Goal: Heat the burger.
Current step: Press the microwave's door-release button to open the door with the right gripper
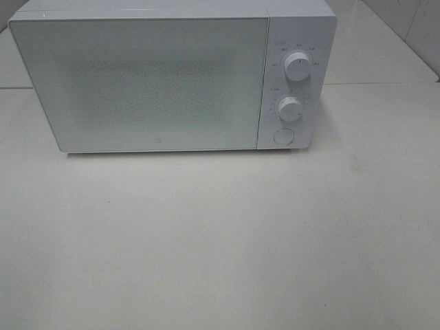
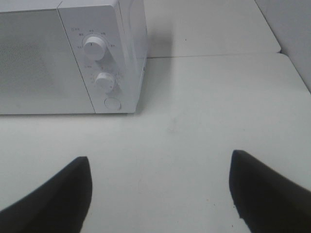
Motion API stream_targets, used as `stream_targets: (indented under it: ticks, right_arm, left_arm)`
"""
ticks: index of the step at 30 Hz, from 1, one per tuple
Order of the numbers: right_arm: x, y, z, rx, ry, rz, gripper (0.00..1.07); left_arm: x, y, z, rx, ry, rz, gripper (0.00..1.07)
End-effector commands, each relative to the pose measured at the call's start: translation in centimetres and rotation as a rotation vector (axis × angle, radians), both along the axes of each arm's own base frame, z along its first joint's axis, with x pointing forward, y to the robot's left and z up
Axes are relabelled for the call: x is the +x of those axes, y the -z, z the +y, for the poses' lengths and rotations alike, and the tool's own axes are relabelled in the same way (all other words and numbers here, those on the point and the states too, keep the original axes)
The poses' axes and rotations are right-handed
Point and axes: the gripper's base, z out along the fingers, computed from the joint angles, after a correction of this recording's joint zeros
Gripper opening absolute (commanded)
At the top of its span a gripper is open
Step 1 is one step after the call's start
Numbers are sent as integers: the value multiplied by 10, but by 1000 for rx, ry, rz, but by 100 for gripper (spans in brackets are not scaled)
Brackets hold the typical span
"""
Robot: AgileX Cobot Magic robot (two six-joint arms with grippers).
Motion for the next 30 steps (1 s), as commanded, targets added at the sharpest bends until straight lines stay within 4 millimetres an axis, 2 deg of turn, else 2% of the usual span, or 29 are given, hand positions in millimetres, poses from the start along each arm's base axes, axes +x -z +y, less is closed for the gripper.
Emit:
stream_targets:
  ticks: [1, 6, 8, 11, 13, 14, 21, 22, 26, 27, 28, 30]
  right_arm:
    - [9, -7, 0, -4, 9, -42, 76]
    - [36, -13, 1, 0, 13, -65, 75]
    - [39, -13, 1, 0, 14, -63, 75]
    - [59, -11, 2, 1, 15, -39, 75]
    - [64, -11, 3, 1, 16, -34, 75]
    - [74, -9, 3, 1, 17, -18, 75]
    - [101, -2, 4, -3, 20, 0, 75]
    - [110, 2, 4, -8, 22, -18, 75]
    - [122, 14, 5, -6, 26, -65, 75]
    - [128, 25, 5, -3, 29, -98, 75]
    - [128, 25, 5, -3, 29, -98, 75]
    - [136, 40, 5, 0, 33, -153, 75]
  left_arm:
    - [-3, 0, 0, -3, -3, -26, 100]
    - [-3, 0, 0, -3, -3, -26, 100]
    - [-3, 0, 0, -3, -3, -26, 100]
    - [-3, 0, 0, -3, -3, -26, 100]
    - [-3, 0, 0, -3, -3, -26, 100]
    - [-3, 0, 0, -3, -3, -26, 100]
    - [-3, 0, 0, -3, -3, -26, 100]
    - [-3, 0, 0, -3, -3, -26, 100]
    - [-3, 0, 0, -3, -3, -26, 100]
    - [-3, 0, 0, -3, -3, -26, 100]
    - [-3, 0, 0, -3, -3, -26, 100]
    - [-3, 0, 0, -3, -3, -26, 100]
